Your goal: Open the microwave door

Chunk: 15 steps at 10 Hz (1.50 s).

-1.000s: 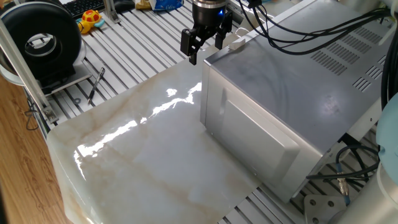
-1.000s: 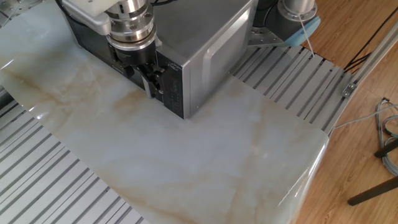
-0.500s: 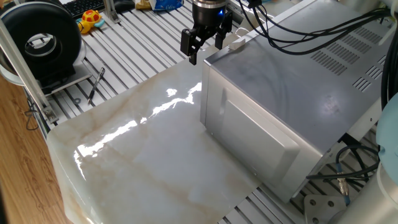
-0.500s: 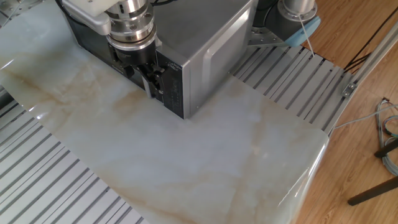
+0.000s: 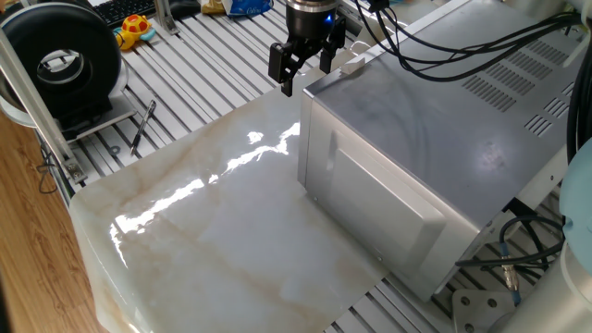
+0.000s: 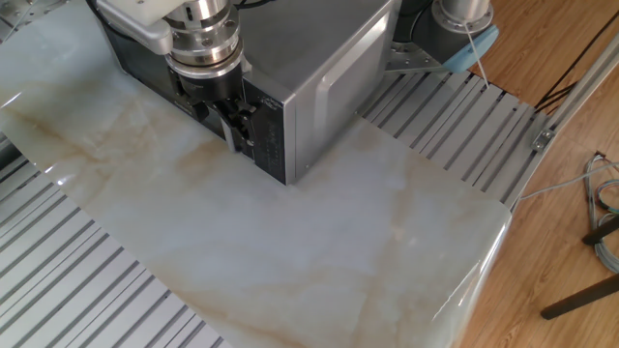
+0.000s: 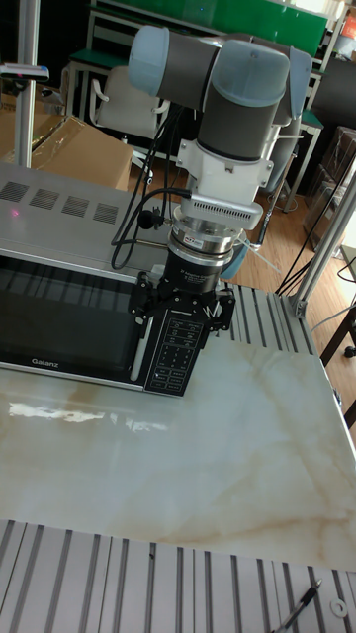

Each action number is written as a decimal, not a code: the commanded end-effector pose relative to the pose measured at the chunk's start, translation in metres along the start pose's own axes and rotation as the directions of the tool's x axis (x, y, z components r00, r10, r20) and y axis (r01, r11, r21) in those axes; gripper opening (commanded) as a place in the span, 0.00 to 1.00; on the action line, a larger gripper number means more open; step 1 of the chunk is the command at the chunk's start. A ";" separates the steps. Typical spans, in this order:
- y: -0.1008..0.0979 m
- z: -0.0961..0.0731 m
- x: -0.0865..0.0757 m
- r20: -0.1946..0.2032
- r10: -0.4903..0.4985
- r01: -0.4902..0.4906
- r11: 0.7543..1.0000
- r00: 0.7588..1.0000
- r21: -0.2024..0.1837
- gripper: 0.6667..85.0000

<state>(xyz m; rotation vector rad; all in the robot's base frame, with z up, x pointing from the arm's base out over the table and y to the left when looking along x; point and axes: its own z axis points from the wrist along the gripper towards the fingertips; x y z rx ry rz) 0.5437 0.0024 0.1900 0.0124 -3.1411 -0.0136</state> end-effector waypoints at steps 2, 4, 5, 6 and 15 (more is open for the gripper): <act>0.003 -0.001 -0.039 0.149 -0.086 0.083 0.996 0.985 0.025 0.01; 0.003 0.000 -0.038 0.150 -0.079 0.074 0.997 0.986 0.036 0.01; 0.003 0.000 -0.038 0.150 -0.079 0.074 0.997 0.986 0.036 0.01; 0.003 0.000 -0.039 0.150 -0.079 0.074 0.997 0.986 0.036 0.01; -0.017 -0.006 -0.029 0.100 -0.047 0.039 0.997 0.994 0.072 0.01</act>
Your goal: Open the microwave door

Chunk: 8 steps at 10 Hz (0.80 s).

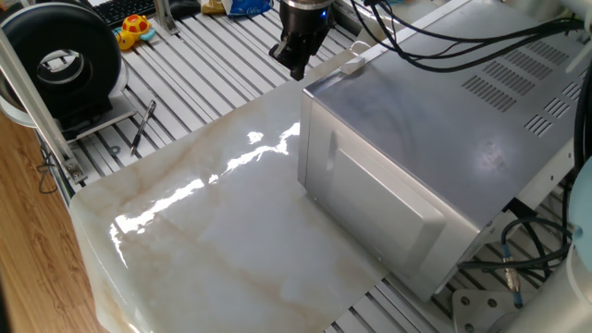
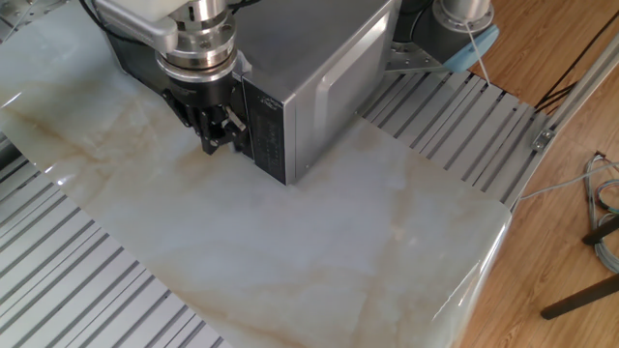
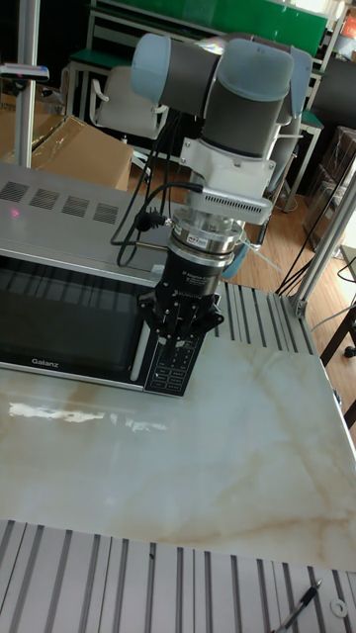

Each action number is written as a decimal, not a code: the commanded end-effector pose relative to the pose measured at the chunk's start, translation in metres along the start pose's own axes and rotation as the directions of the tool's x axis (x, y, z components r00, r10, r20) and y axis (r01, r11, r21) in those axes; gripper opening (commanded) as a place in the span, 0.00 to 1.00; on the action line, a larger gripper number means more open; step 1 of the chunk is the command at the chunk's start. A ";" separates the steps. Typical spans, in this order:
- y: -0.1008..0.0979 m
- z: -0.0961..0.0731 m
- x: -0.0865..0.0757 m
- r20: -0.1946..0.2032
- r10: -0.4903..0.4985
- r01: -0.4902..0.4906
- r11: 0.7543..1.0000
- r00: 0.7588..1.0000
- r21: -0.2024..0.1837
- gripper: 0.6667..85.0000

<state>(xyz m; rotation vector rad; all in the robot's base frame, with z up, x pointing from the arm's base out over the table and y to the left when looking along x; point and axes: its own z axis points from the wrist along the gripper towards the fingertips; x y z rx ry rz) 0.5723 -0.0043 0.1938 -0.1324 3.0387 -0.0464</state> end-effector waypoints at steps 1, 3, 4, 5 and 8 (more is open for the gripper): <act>0.002 -0.002 -0.005 0.017 0.014 -0.013 1.000 1.000 -0.014 0.01; 0.014 -0.003 -0.016 0.059 0.009 -0.006 0.998 0.998 -0.057 0.01; 0.012 -0.002 -0.010 0.035 0.059 -0.057 0.997 0.998 -0.053 0.01; 0.016 0.002 -0.005 0.009 0.068 -0.067 0.996 0.998 -0.063 0.06; 0.012 -0.014 0.016 0.006 0.015 -0.015 0.997 1.000 -0.072 0.35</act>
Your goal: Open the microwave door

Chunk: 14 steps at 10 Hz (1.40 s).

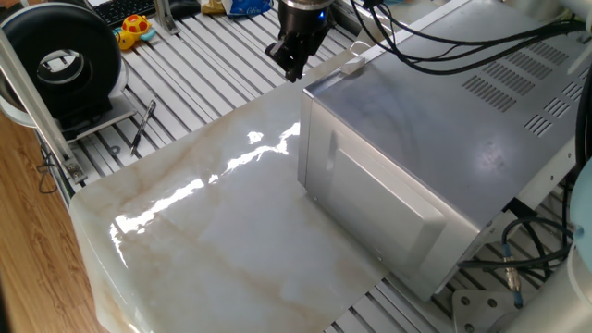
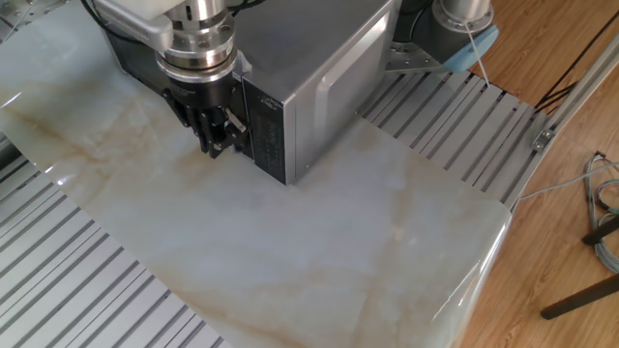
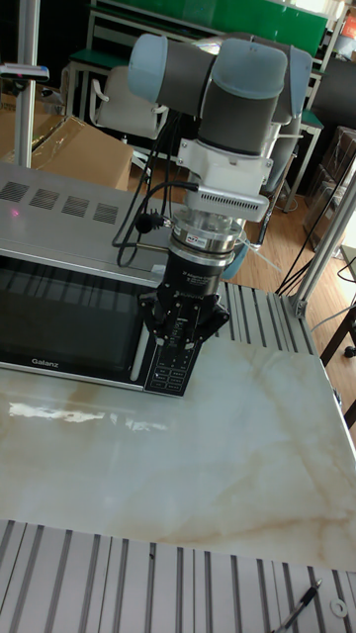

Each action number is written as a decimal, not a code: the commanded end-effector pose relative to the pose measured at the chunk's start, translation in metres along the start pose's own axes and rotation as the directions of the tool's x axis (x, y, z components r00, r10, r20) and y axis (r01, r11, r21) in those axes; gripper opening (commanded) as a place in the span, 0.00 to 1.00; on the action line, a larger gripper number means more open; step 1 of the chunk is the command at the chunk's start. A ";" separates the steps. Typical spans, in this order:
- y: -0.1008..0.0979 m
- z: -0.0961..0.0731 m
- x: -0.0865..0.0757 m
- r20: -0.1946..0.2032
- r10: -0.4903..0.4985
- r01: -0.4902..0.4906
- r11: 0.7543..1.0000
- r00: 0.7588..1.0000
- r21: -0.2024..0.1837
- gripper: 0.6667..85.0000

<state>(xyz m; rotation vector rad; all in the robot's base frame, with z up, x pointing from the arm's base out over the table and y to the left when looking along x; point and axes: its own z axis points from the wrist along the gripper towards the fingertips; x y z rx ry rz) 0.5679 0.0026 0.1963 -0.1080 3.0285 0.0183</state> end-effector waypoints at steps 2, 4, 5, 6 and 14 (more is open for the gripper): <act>0.012 -0.009 0.001 -0.030 -0.007 0.006 1.000 1.000 -0.030 0.33; 0.011 -0.008 0.000 -0.041 0.006 -0.007 1.000 0.999 -0.020 0.28; 0.007 -0.008 0.003 -0.055 0.006 -0.006 1.000 0.998 -0.002 0.27; 0.001 -0.008 0.010 -0.080 0.020 -0.018 1.000 0.997 0.022 0.27; 0.003 -0.012 0.027 -0.031 0.038 -0.039 0.999 0.999 -0.020 0.40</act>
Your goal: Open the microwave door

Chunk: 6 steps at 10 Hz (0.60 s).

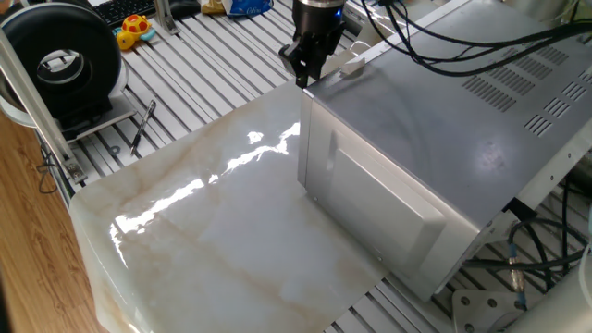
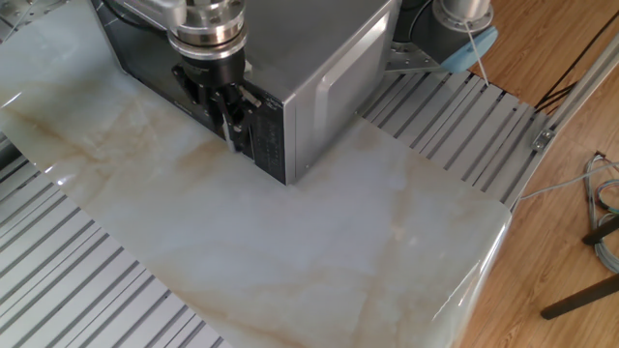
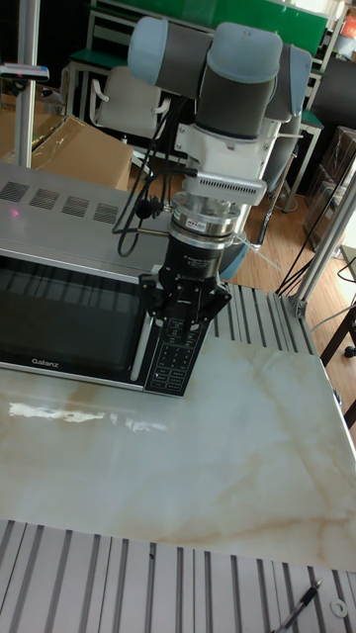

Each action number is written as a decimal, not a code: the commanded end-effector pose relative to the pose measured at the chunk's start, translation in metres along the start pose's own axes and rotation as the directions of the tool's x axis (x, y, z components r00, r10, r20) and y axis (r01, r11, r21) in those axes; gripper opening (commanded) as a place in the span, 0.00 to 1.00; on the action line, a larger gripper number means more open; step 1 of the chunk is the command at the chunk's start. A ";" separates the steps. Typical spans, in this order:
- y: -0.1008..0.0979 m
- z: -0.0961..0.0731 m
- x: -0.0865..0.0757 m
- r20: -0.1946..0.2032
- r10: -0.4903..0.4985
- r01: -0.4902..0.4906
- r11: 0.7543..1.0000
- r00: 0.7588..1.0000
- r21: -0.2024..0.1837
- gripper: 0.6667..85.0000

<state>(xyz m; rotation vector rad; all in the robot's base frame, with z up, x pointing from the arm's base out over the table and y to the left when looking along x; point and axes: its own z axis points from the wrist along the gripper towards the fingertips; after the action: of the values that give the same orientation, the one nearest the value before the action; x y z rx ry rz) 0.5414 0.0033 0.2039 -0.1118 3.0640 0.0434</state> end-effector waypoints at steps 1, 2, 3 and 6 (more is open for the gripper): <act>-0.012 -0.004 0.008 -0.022 0.035 -0.034 0.999 0.999 0.026 0.39; -0.027 -0.013 0.012 -0.037 0.012 -0.011 1.000 0.999 0.023 0.39; -0.044 -0.024 0.016 -0.051 -0.017 0.018 1.000 0.999 0.021 0.39; -0.053 -0.026 0.014 -0.042 -0.024 0.023 1.000 0.999 -0.009 0.39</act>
<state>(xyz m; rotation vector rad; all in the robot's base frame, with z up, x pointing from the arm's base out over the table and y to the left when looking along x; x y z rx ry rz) 0.5285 -0.0437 0.2221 -0.1489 3.1078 0.0120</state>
